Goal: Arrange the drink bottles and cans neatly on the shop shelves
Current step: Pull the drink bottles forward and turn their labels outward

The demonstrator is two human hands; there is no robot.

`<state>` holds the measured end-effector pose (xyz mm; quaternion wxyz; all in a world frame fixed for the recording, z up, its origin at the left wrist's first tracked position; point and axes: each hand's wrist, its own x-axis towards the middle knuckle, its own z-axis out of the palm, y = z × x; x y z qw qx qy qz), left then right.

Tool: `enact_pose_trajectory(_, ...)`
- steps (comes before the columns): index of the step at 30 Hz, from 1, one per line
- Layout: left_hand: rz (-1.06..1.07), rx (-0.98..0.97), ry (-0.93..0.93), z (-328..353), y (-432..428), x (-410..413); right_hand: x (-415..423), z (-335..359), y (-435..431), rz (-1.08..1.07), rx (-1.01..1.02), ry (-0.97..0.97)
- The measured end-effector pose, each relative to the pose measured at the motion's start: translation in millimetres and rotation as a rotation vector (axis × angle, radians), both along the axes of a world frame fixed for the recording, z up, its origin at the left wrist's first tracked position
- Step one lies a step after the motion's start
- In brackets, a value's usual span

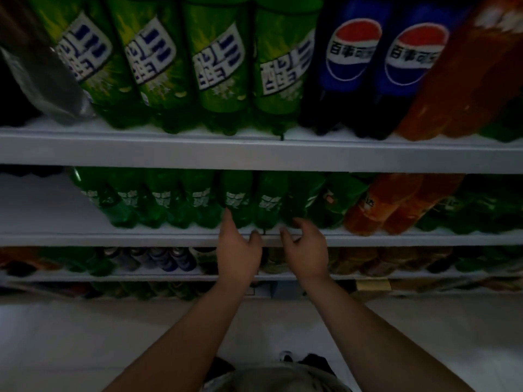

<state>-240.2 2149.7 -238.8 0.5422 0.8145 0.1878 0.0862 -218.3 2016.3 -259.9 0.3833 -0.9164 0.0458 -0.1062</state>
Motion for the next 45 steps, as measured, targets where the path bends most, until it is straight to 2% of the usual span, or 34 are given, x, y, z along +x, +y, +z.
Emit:
enact_pose_trajectory(3, 0.086, -0.032, 0.055, 0, -17, -5, -5, 2, -44, -0.039, -0.021, 0.026)
enact_pose_trajectory(6, 0.118, 0.010, 0.089, 1, -33, -12, -7, 6, -75, -0.120, 0.017, -0.030)
enact_pose_trajectory(11, 0.015, 0.097, 0.049, 14, -79, -15, -2, 29, -89, -0.182, 0.093, -0.097)
enact_pose_trajectory(14, -0.021, 0.112, -0.104, 35, -103, -10, 4, 57, -93, -0.144, 0.095, -0.272)
enact_pose_trajectory(17, -0.045, 0.188, -0.334, 54, -113, -11, 11, 90, -109, -0.075, 0.090, -0.523)
enact_pose_trajectory(18, -0.056, 0.231, -0.379, 60, -114, -12, 14, 100, -115, -0.053, 0.084, -0.554)
enact_pose_trajectory(20, -0.070, 0.359, -0.413, 71, -114, -9, 20, 113, -124, 0.009, 0.070, -0.490)
enact_pose_trajectory(23, -0.094, 0.501, -0.313, 91, -114, 5, 29, 117, -129, 0.127, 0.041, -0.267)
enact_pose_trajectory(29, -0.093, 0.449, -0.103, 112, -110, 43, 51, 128, -129, 0.255, 0.056, 0.009)
enact_pose_trajectory(35, 0.022, 0.531, 0.036, 107, -117, 56, 56, 131, -121, 0.215, 0.060, -0.002)
enact_pose_trajectory(42, -0.004, 0.531, -0.019, 105, -107, 58, 55, 131, -123, 0.207, 0.074, 0.007)
enact_pose_trajectory(45, -0.054, 0.475, -0.053, 106, -105, 60, 54, 131, -124, 0.256, 0.133, 0.049)
